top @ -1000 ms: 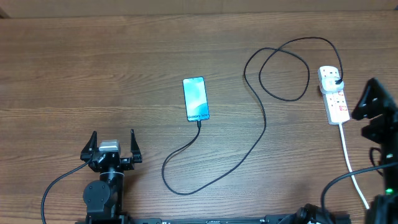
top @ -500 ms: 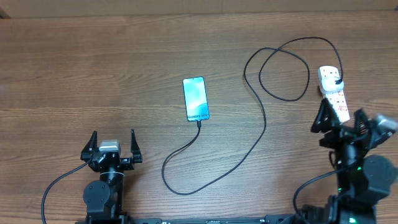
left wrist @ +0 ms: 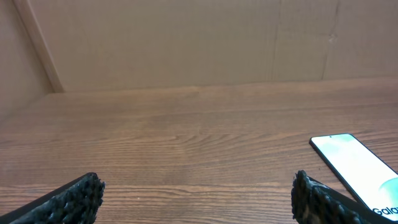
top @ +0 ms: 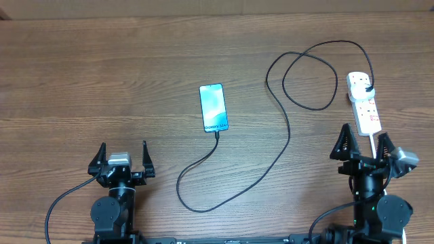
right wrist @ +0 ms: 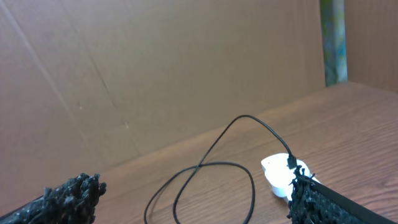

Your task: Plug charger to phone and switch on socket

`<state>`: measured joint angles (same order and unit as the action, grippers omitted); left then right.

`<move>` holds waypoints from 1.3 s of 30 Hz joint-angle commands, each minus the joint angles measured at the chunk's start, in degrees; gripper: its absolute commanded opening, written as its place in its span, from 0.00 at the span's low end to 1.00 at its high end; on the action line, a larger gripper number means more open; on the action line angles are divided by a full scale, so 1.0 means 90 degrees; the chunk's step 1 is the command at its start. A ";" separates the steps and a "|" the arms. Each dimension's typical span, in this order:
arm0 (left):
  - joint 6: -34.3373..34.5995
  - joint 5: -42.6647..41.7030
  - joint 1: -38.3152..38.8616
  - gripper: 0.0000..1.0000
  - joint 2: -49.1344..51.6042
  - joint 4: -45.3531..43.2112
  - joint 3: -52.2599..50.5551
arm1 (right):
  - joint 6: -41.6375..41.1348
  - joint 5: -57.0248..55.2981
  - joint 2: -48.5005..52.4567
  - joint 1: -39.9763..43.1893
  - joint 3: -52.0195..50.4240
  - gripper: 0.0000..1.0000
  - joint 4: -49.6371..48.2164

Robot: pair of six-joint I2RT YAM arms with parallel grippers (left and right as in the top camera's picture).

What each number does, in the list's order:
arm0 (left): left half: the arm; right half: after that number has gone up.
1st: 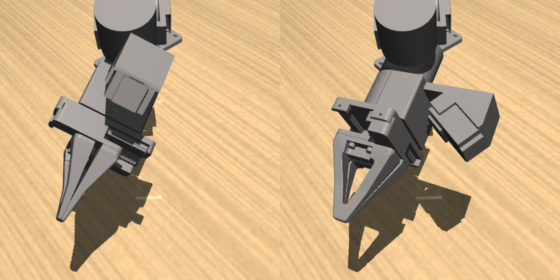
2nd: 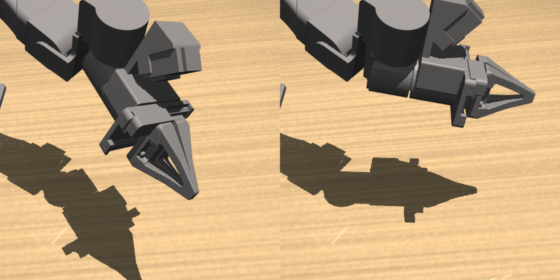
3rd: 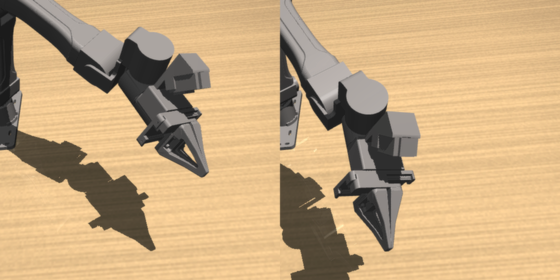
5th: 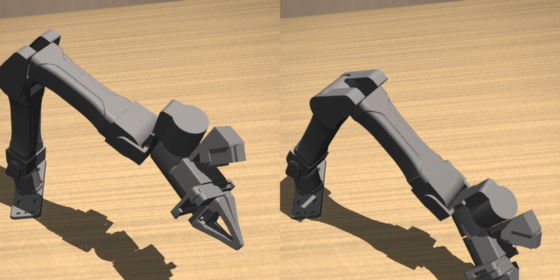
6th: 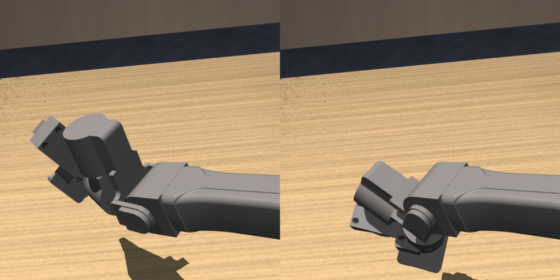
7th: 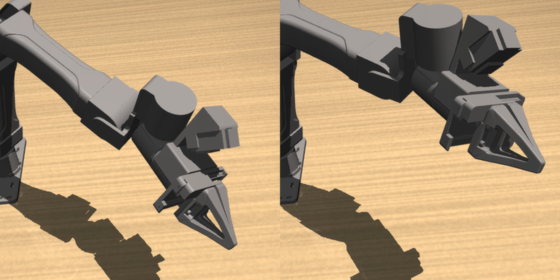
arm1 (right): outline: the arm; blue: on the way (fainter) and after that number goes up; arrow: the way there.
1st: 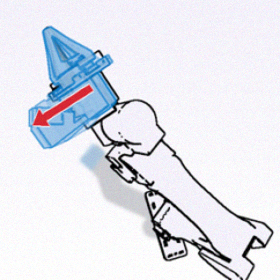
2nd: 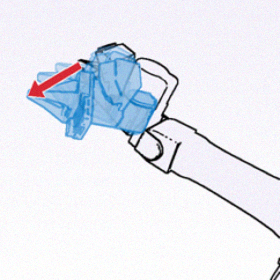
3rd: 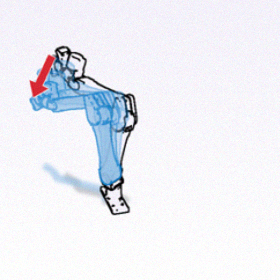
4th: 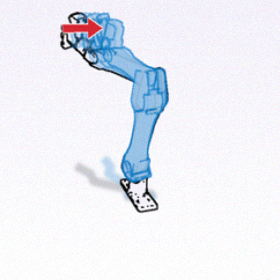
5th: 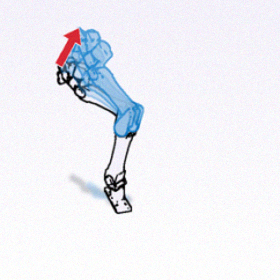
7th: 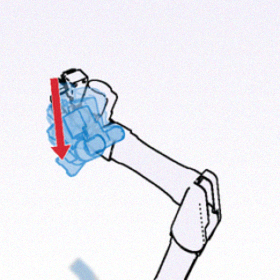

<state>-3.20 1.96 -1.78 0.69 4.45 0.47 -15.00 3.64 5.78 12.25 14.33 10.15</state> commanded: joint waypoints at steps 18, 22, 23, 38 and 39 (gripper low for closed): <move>-0.0097 -0.0053 -0.0044 1.00 -0.0051 0.0000 -0.0017 | 0.0002 -0.0340 -0.0624 -0.0542 -0.1472 1.00 -0.0449; -0.0097 -0.0053 -0.0044 1.00 -0.0049 0.0000 -0.0017 | 0.0029 -0.0325 -0.0624 -0.0656 -0.1472 1.00 -0.0447; -0.0097 -0.0053 -0.0044 1.00 -0.0049 0.0000 -0.0017 | 0.0027 -0.0321 -0.0624 -0.0670 -0.1472 1.00 -0.0447; -0.0097 -0.0053 -0.0044 1.00 -0.0036 -0.0002 -0.0017 | 0.0716 -0.0228 -0.0624 -0.0695 -0.1474 1.00 -0.0449; -0.0097 -0.0053 -0.0044 1.00 -0.0036 -0.0002 -0.0017 | 0.0726 -0.0228 -0.0624 -0.0695 -0.1474 1.00 -0.0449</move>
<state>-3.20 1.96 -1.78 0.69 4.47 0.47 -10.52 1.30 0.84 6.33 1.26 6.55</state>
